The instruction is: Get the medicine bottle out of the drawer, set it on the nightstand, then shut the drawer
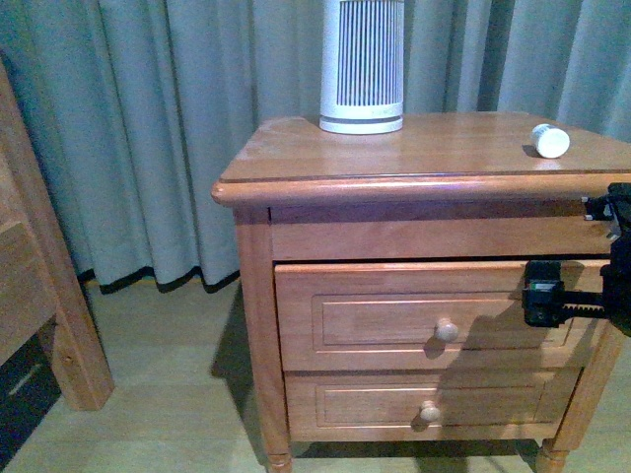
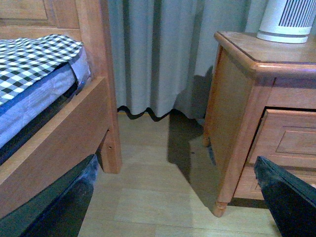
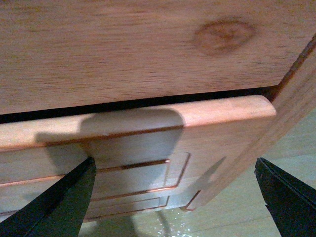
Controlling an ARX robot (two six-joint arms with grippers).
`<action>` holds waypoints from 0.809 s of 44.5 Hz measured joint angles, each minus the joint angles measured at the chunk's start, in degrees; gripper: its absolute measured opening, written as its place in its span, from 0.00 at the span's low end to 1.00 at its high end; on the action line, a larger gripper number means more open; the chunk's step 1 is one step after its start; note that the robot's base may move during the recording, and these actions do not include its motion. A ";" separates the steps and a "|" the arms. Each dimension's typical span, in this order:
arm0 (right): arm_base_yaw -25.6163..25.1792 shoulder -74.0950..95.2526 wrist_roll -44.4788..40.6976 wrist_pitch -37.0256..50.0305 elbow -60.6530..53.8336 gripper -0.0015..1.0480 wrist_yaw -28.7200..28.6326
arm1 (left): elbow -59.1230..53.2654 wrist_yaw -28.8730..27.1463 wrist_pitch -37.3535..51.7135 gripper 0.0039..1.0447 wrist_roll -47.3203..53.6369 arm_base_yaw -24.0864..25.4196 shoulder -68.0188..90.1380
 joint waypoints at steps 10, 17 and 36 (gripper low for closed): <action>-1.51 0.98 -0.24 -1.16 1.68 0.93 -1.14 | 0.00 0.00 0.00 0.94 0.00 0.00 0.00; -2.08 0.98 -0.20 -0.42 1.42 0.93 -2.08 | 0.00 0.00 0.00 0.94 0.00 0.00 0.00; -4.72 2.34 -2.10 -3.17 4.68 0.93 -2.08 | 0.00 0.00 0.00 0.94 0.00 0.00 0.00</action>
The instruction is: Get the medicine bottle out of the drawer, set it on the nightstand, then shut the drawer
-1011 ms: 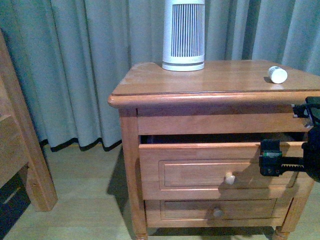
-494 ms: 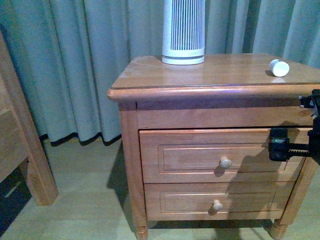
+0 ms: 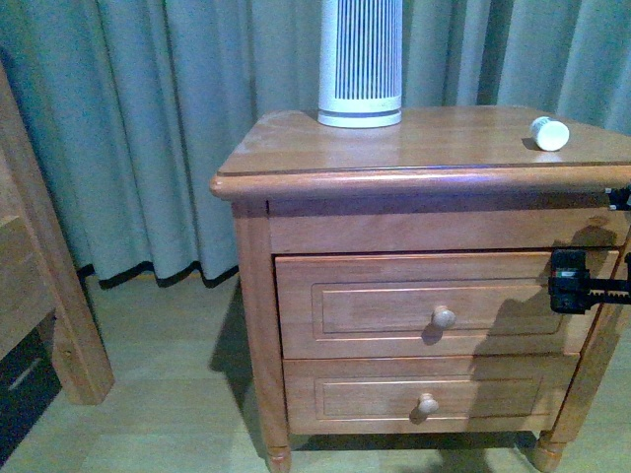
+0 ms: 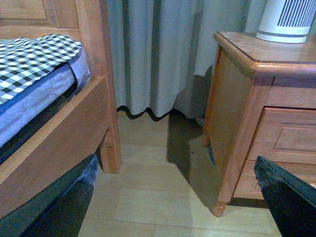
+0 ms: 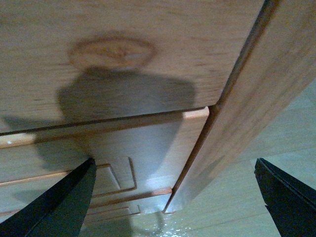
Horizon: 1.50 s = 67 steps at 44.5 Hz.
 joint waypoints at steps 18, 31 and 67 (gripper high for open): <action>3.21 -12.87 2.86 -0.83 -9.57 0.93 1.79 | 0.00 0.00 0.00 0.94 0.00 0.00 0.00; 4.39 -37.90 4.31 -8.17 -25.57 0.93 4.07 | 0.00 0.02 0.00 0.94 0.00 0.00 0.00; 4.42 -54.51 -2.23 18.21 -49.83 0.03 -10.95 | 0.00 0.02 0.00 0.94 0.00 0.00 -0.02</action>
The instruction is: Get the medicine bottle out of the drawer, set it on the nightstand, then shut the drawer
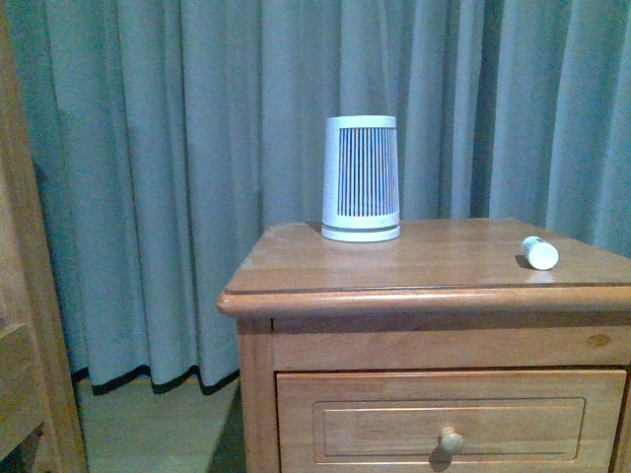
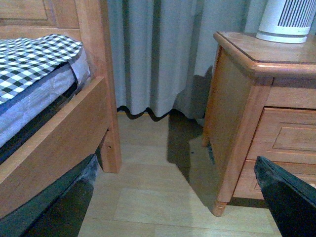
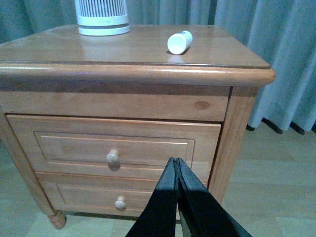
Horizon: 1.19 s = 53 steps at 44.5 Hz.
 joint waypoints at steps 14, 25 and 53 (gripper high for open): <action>0.00 -15.98 0.00 -11.54 -4.31 0.03 0.00 | 0.00 0.00 0.00 0.94 0.00 0.00 0.00; 0.00 -26.64 -0.02 -20.76 -5.44 0.03 0.00 | 0.00 0.00 0.00 0.94 0.00 0.00 0.00; 0.00 -48.59 -0.02 -41.29 -5.49 0.03 0.00 | 0.00 0.00 0.00 0.94 0.00 0.00 0.00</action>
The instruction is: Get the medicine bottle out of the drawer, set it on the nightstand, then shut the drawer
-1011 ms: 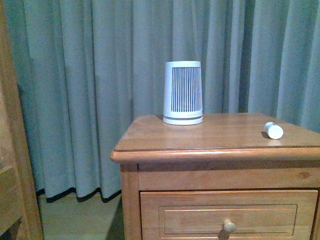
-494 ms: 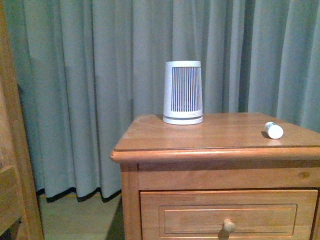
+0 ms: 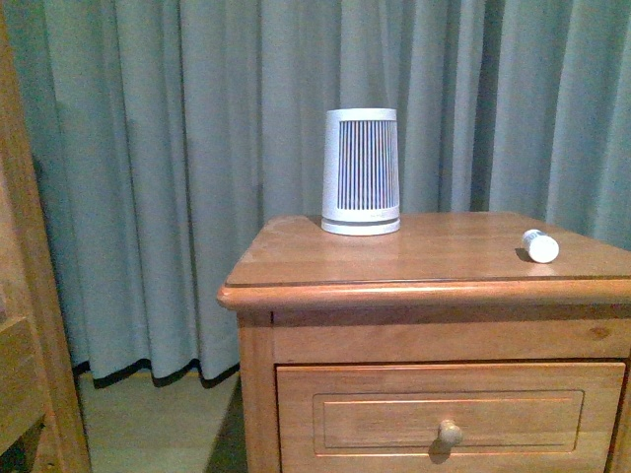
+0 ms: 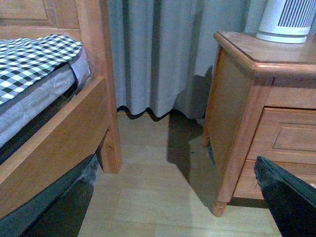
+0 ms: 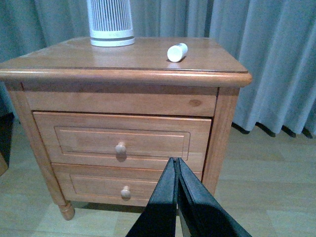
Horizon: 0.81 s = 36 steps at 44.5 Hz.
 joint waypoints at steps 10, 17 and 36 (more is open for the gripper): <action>0.00 -5.05 0.00 -5.01 0.00 0.03 0.00 | 0.00 0.00 0.00 0.94 0.00 0.00 0.00; 0.00 -7.52 0.00 -7.54 0.00 0.03 0.00 | 0.00 0.00 0.00 0.94 0.00 0.00 0.00; 0.00 -17.57 0.00 -17.84 0.00 0.03 0.00 | 0.00 0.00 0.00 0.94 0.02 0.00 0.00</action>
